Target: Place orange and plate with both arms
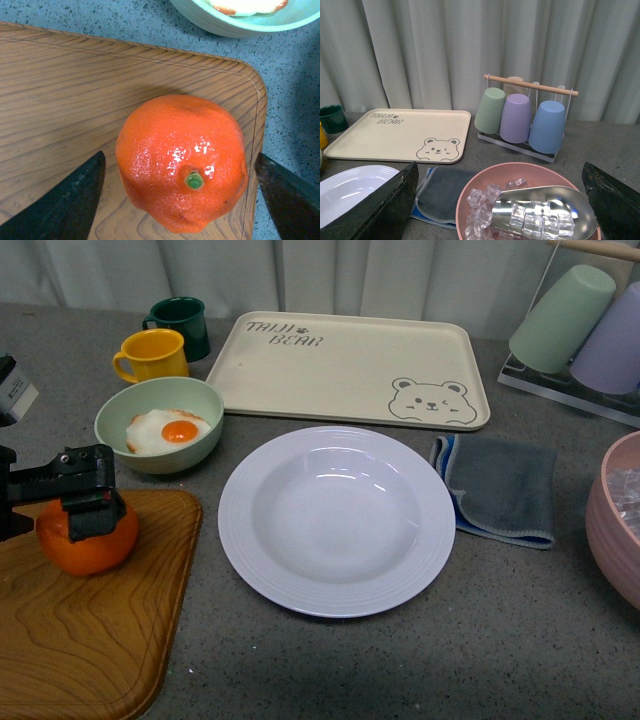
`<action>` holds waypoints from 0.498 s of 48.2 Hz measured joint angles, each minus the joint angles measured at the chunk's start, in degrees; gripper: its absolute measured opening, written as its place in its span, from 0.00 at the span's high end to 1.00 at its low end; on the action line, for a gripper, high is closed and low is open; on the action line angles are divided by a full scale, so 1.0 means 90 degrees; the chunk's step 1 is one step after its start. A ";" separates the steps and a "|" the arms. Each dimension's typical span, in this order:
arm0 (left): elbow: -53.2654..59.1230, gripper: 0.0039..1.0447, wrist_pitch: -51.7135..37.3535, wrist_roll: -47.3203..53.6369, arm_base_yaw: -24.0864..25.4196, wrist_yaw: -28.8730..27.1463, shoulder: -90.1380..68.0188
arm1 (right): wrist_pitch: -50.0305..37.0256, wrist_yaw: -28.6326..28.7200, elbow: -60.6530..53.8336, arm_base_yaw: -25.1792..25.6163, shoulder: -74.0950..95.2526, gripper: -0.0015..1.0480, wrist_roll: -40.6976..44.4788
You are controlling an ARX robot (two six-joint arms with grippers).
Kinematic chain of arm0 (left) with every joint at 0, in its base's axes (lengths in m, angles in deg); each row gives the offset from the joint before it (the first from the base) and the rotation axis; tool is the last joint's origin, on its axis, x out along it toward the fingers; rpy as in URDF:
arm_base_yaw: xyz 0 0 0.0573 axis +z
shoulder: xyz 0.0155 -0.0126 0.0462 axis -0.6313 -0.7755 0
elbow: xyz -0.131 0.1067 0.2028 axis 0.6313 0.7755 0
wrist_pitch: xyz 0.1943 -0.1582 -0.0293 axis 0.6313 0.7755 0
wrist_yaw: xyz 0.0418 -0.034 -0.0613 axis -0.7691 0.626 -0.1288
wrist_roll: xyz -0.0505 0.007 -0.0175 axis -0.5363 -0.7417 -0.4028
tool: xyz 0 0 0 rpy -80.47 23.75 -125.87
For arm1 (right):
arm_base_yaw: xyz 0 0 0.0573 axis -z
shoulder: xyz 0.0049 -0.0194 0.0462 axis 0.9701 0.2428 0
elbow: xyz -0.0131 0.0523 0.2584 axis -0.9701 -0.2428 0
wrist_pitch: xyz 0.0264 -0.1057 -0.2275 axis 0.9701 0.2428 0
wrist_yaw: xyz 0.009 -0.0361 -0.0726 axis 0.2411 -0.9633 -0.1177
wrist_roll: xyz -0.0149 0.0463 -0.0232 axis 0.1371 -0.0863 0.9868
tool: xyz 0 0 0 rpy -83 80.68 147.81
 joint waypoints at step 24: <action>-0.0121 0.53 0.0170 -0.0277 -0.0352 0.0197 0.0362 | 0.0000 0.0000 0.0000 0.0000 0.0000 0.09 -0.0002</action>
